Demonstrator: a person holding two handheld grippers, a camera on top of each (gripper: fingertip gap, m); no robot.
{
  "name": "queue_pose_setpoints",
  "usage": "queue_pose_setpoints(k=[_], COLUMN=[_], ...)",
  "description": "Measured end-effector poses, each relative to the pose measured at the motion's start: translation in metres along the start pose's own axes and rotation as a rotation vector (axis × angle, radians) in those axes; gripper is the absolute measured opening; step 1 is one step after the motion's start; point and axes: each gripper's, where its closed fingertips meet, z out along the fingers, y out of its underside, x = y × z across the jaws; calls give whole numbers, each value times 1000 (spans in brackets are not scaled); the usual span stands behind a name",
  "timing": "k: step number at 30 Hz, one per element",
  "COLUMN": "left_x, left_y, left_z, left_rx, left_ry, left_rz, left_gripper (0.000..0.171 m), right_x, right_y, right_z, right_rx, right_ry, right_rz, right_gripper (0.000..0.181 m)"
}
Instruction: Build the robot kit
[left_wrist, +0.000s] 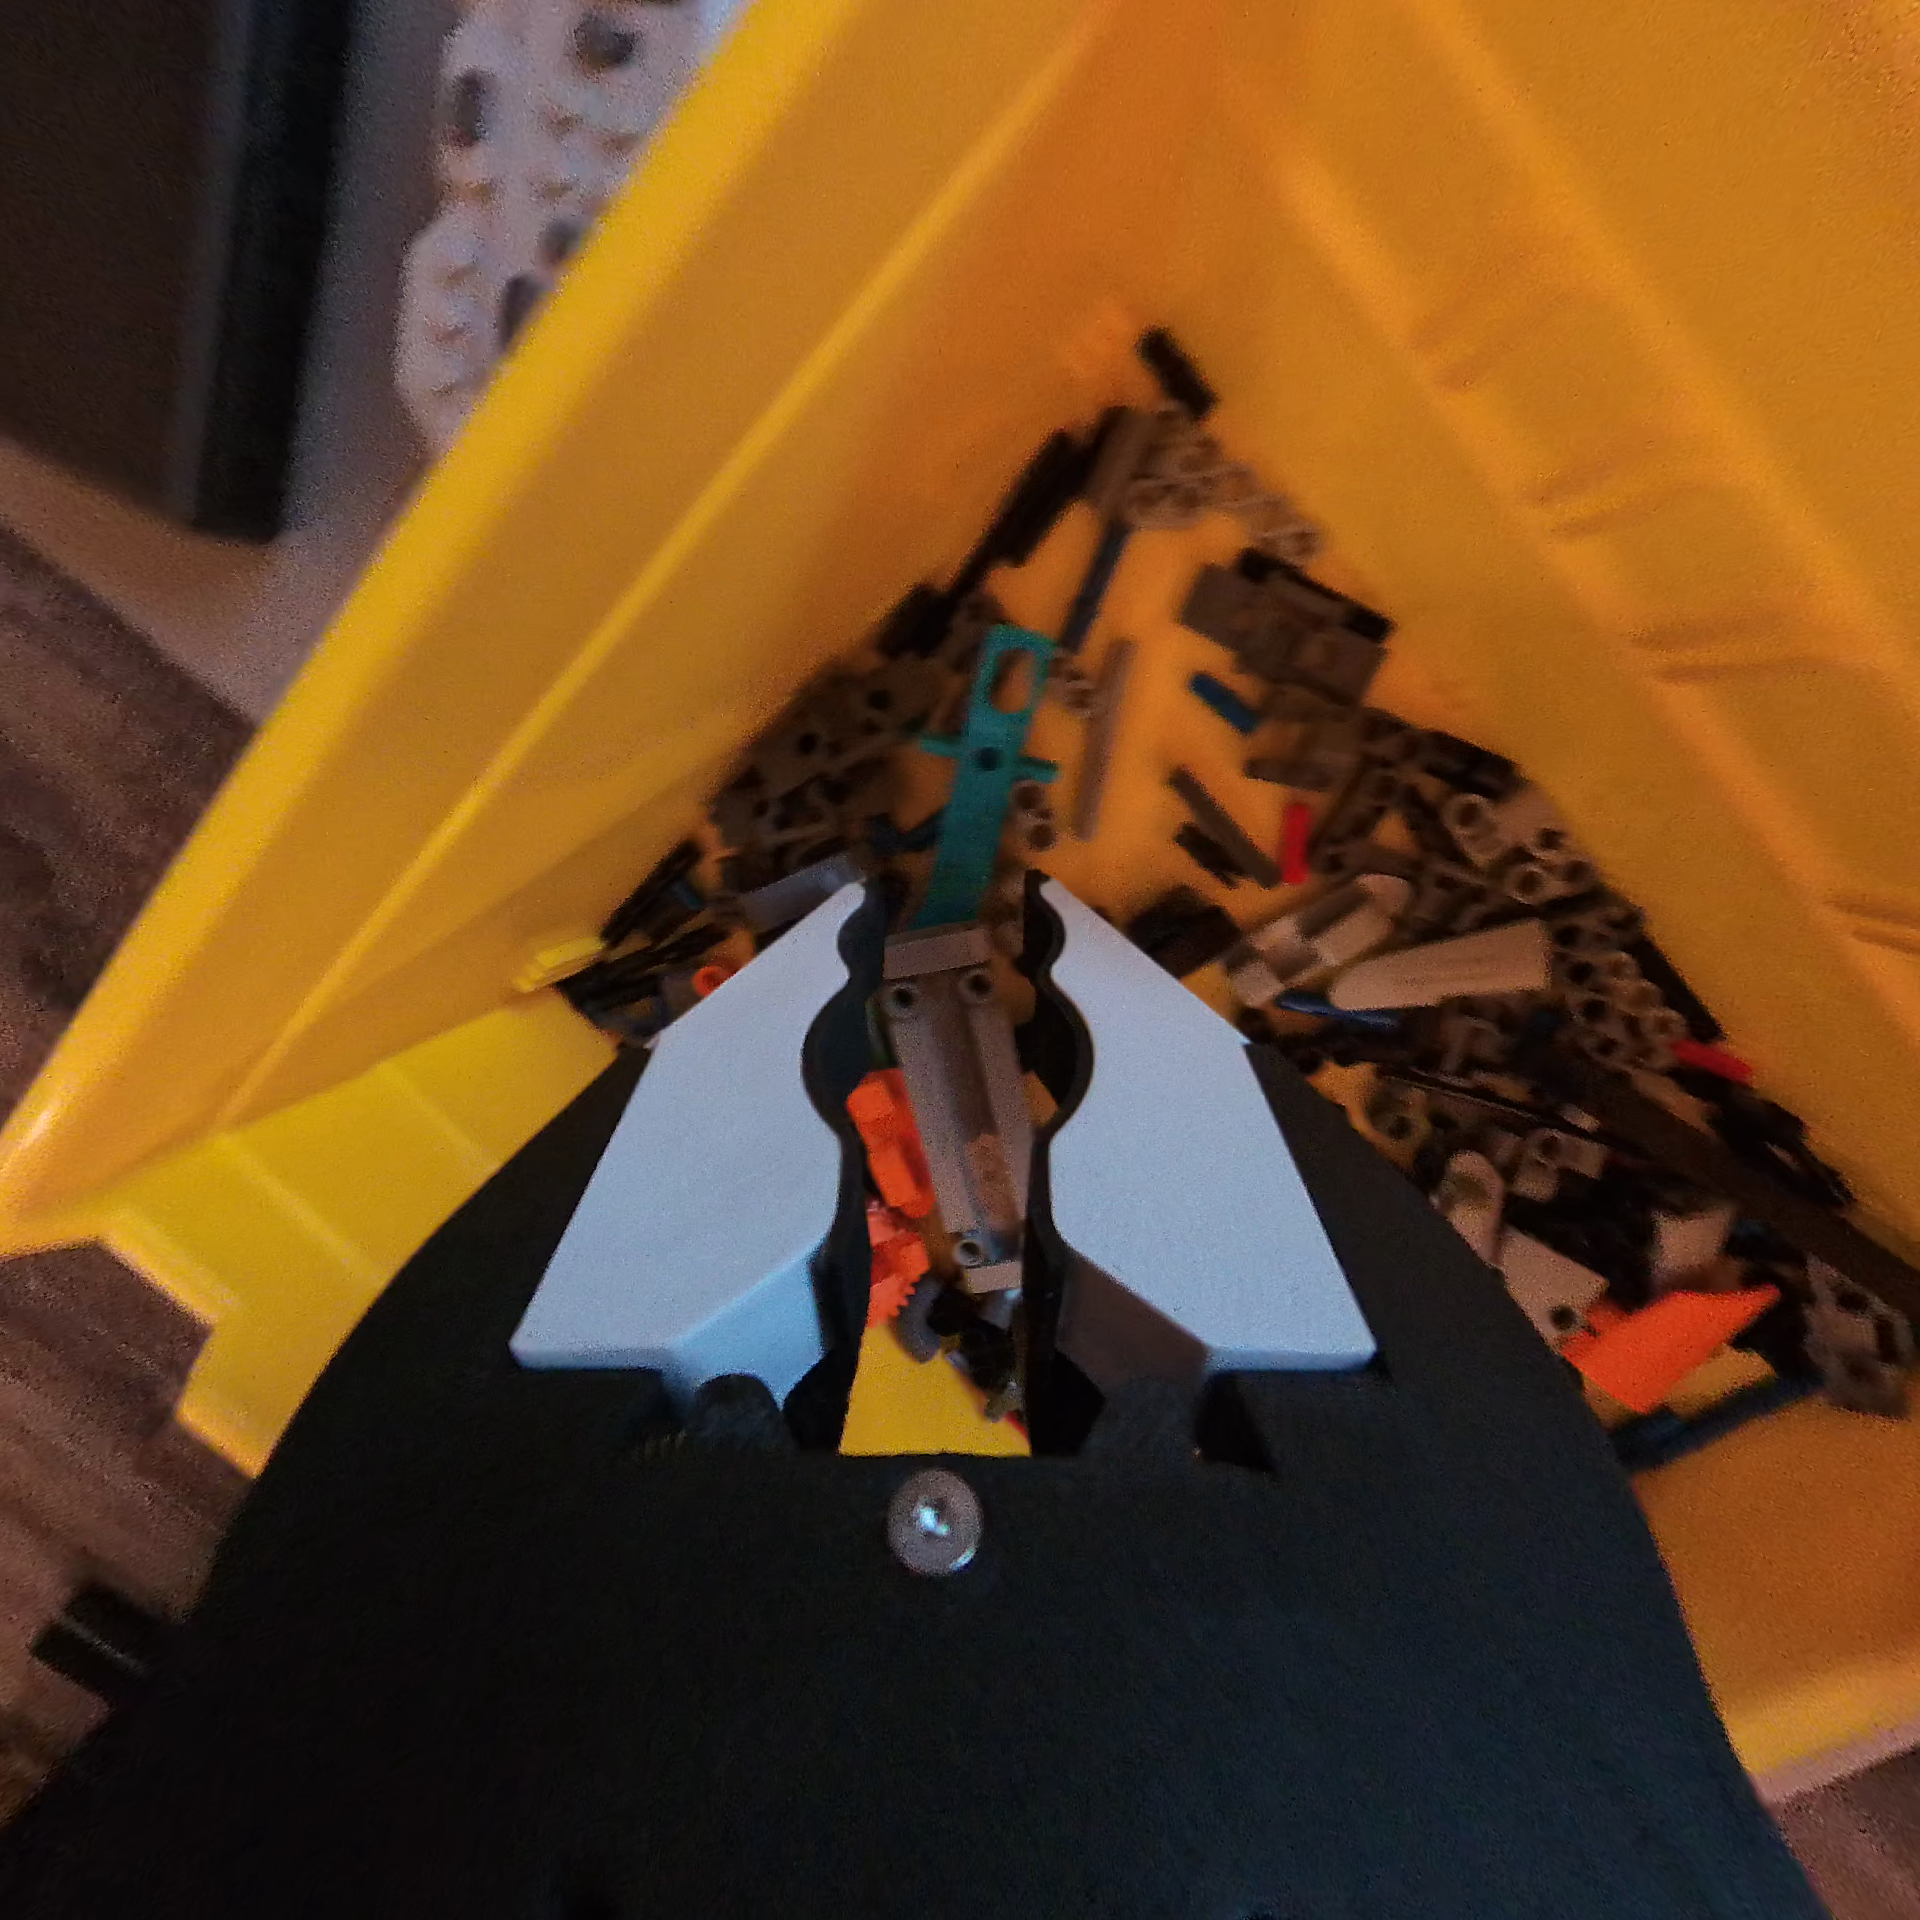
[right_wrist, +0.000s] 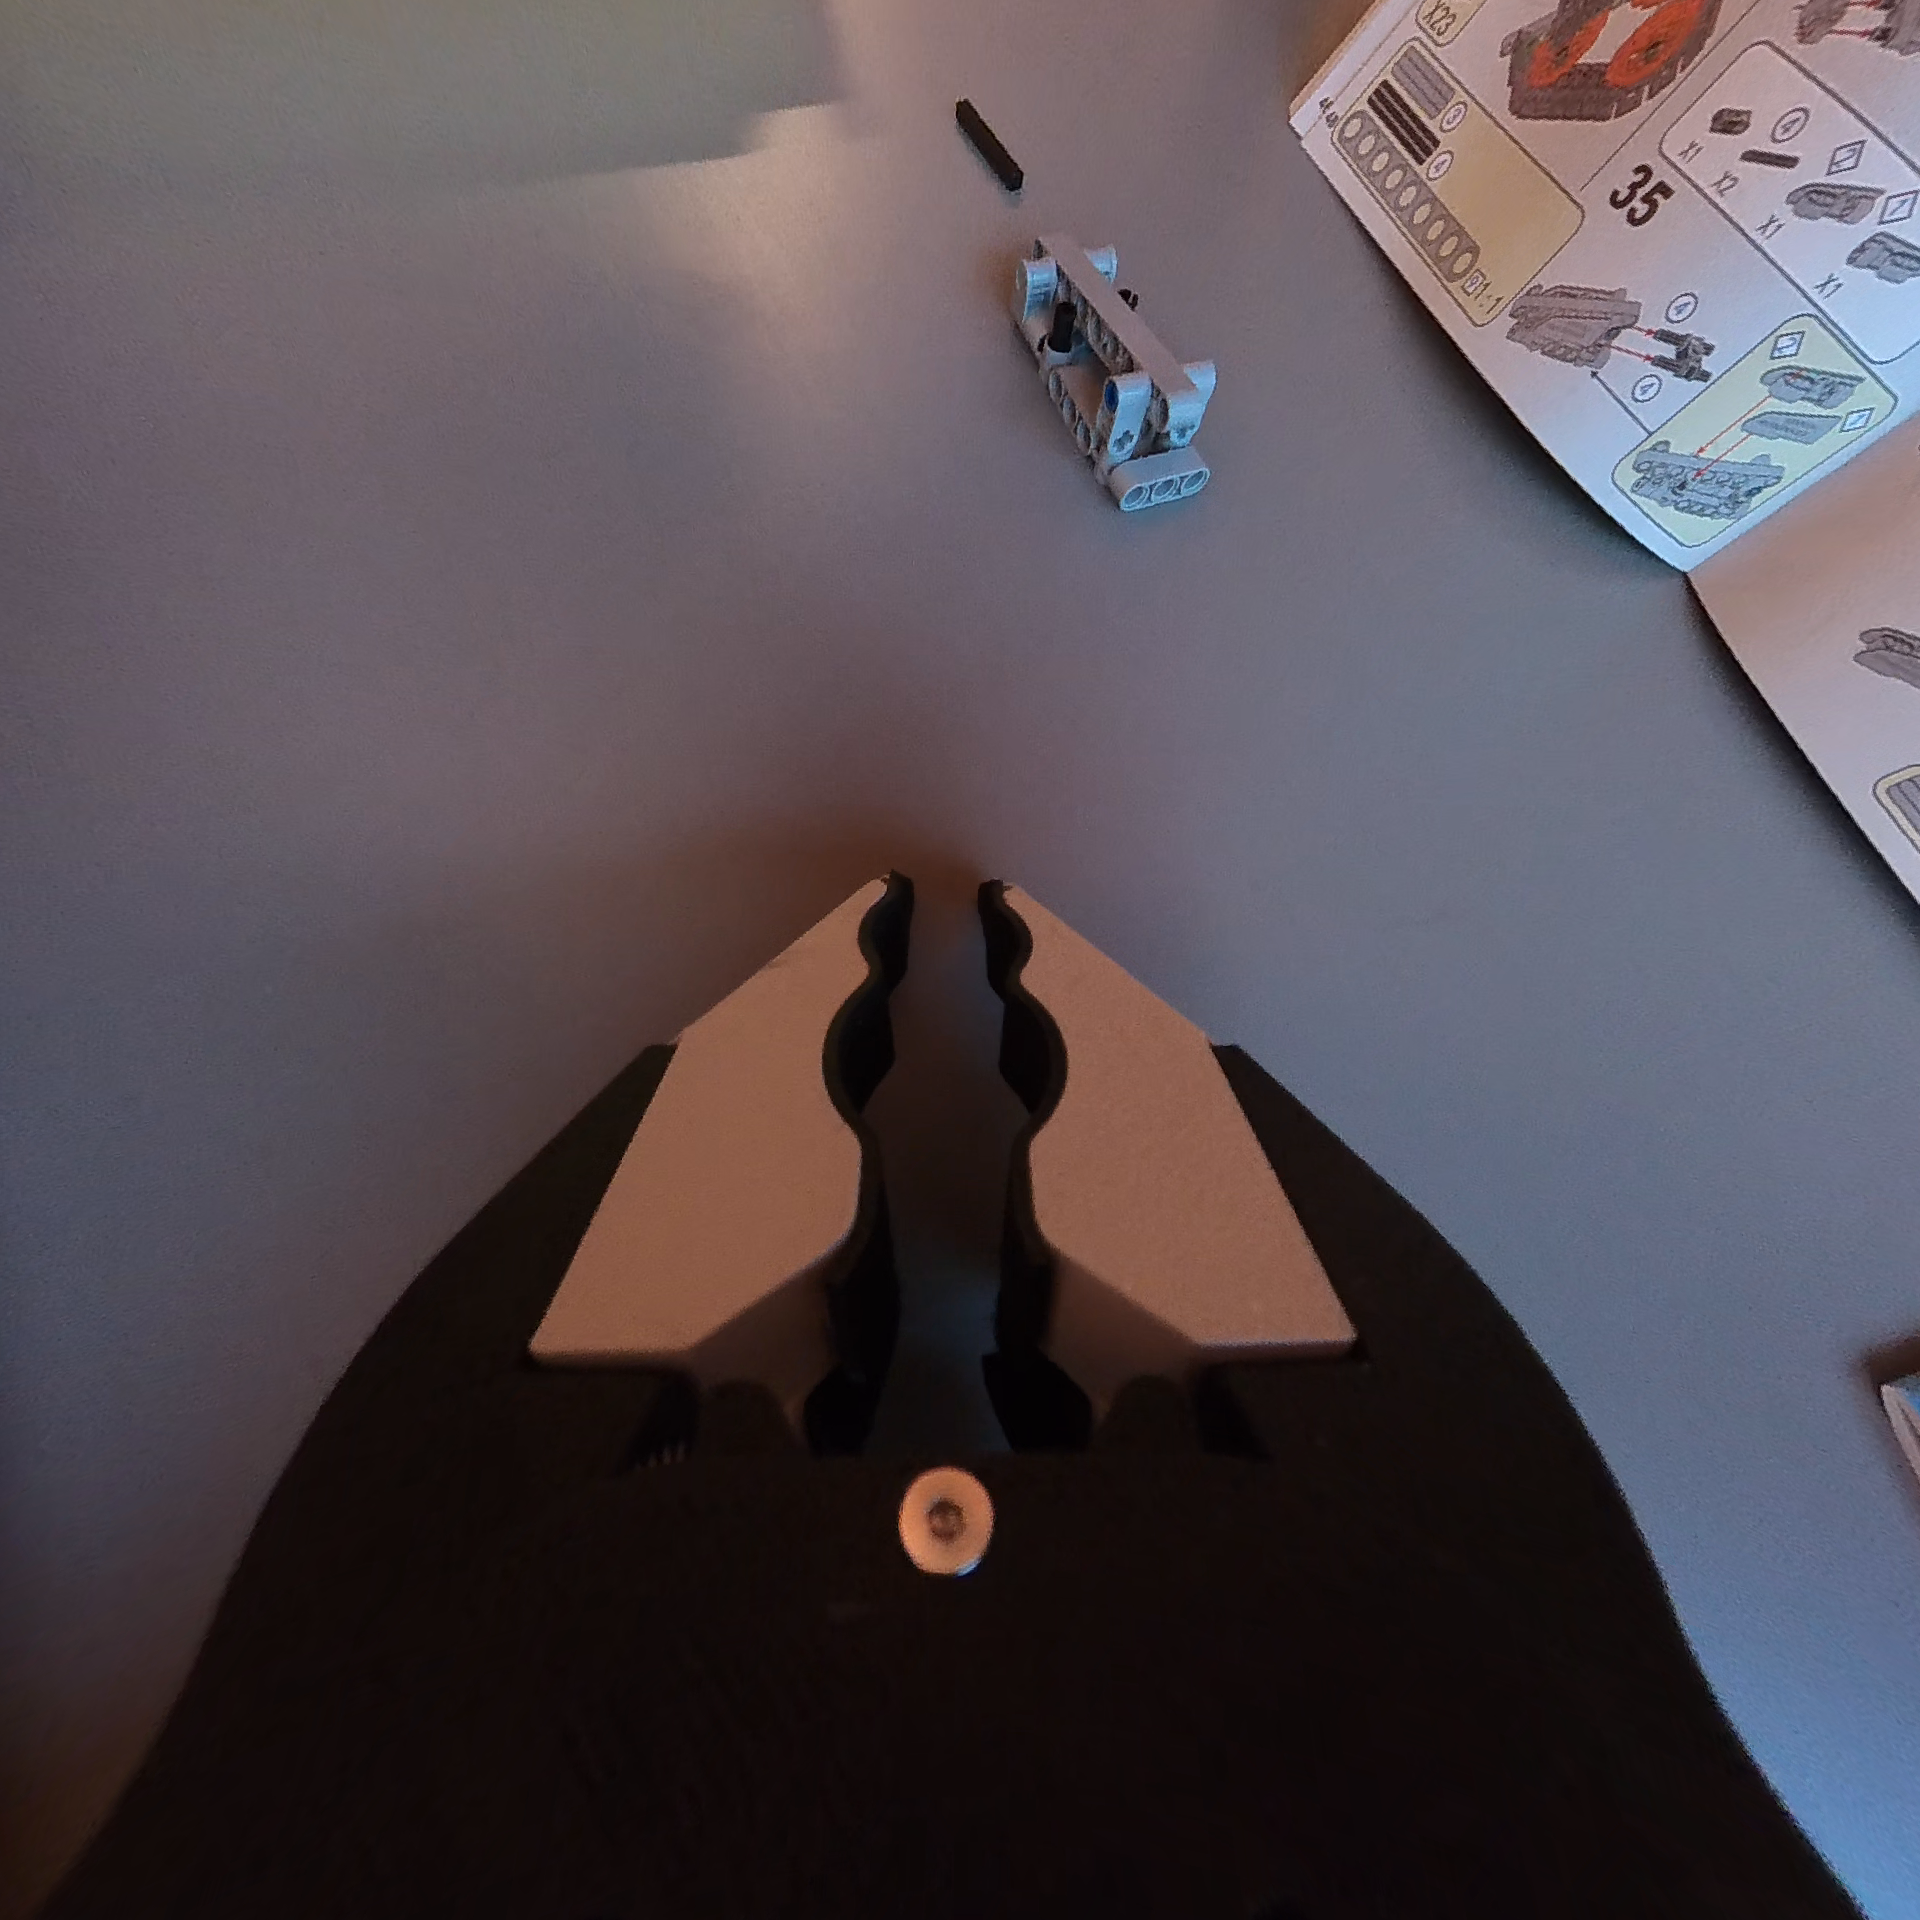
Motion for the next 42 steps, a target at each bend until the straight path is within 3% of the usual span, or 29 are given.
queue_pose_setpoints(k=[5,11,14,18,19,23,27,33,36,42], left_x=[-13,8,10,8,8,18,28,13,3,15], left_y=[-9,-50,-55,-48,-49,-47,-33,-42,-47,-50], left_z=[3,-1,10,31,31,30,22,1,4,22], left_rx=[88,236,202,101,102,115,84,188,177,99], left_ry=[-15,-25,-53,-8,8,79,155,127,51,103], left_rz=[-69,136,224,208,193,179,186,138,197,275], left_gripper=[31,28,28,17,14,35,15,11,10,14], right_x=[0,0,0,0,0,0,0,1,0,1], right_y=[0,0,0,0,0,0,0,0,0,0], right_z=[0,0,0,0,0,0,0,0,1,0], right_rx=[0,0,0,0,0,0,0,-1,-1,0], right_ry=[0,1,3,6,5,2,1,-16,-13,-2], right_rz=[0,-1,-2,-2,-1,3,5,25,22,8], right_gripper=[15,15,15,15,15,15,15,15,15,15])
